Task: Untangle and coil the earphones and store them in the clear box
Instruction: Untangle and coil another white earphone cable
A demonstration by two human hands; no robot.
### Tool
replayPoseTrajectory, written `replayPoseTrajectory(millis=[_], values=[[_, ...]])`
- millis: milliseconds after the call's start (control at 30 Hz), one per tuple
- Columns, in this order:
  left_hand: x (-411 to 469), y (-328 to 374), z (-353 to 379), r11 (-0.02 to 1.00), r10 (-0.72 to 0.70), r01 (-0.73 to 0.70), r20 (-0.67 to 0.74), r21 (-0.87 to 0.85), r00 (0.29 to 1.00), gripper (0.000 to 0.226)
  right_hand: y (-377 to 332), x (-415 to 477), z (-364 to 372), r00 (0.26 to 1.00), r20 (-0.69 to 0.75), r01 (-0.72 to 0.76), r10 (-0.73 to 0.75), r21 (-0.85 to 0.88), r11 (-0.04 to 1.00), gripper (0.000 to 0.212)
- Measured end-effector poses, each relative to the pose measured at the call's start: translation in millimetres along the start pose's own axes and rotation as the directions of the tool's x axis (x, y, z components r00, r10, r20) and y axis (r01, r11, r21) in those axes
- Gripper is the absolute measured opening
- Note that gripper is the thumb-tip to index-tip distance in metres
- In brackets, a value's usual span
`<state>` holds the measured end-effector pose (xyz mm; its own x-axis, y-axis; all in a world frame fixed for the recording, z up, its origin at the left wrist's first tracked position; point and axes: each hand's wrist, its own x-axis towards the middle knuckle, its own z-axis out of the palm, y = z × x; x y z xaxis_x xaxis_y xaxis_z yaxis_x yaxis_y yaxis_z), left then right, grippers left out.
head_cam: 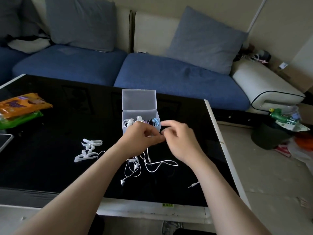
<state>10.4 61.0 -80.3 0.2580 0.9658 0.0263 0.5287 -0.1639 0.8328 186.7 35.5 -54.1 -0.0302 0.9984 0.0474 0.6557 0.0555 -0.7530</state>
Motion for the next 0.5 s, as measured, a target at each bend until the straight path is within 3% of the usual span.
replayPoseTrajectory(millis=[100, 200, 300, 367, 433, 500], values=[[0, -2, -6, 0.999, 0.008, -0.009, 0.015, 0.033, 1.0, 0.018, 6, 3, 10, 0.991, 0.117, 0.085, -0.069, -0.13, 0.988, 0.03], [-1, -8, -14, 0.985, -0.019, 0.01, 0.052, 0.174, 0.998, 0.028, 18, 10, 10, 0.986, 0.042, 0.17, -0.164, -0.26, 0.951, 0.02], [-3, -16, -20, 0.956, -0.081, 0.059, 0.064, 0.286, 0.995, 0.025, 22, 13, 6, 0.933, -0.218, 0.242, -0.285, -0.204, 0.949, 0.022], [-5, -22, -23, 0.933, -0.119, 0.086, 0.073, 0.351, 0.99, 0.022, 20, 15, -1, 0.829, -0.494, 0.255, -0.262, -0.083, 0.963, 0.02], [-6, -29, -26, 0.914, -0.147, 0.108, 0.07, 0.392, 0.987, 0.021, 17, 16, -7, 0.712, -0.689, 0.172, -0.136, -0.017, 0.985, 0.02], [-7, -31, -25, 0.897, -0.161, 0.133, 0.031, 0.422, 0.987, 0.023, 18, 15, -12, 0.689, -0.725, -0.04, -0.013, -0.055, 0.998, 0.019]])
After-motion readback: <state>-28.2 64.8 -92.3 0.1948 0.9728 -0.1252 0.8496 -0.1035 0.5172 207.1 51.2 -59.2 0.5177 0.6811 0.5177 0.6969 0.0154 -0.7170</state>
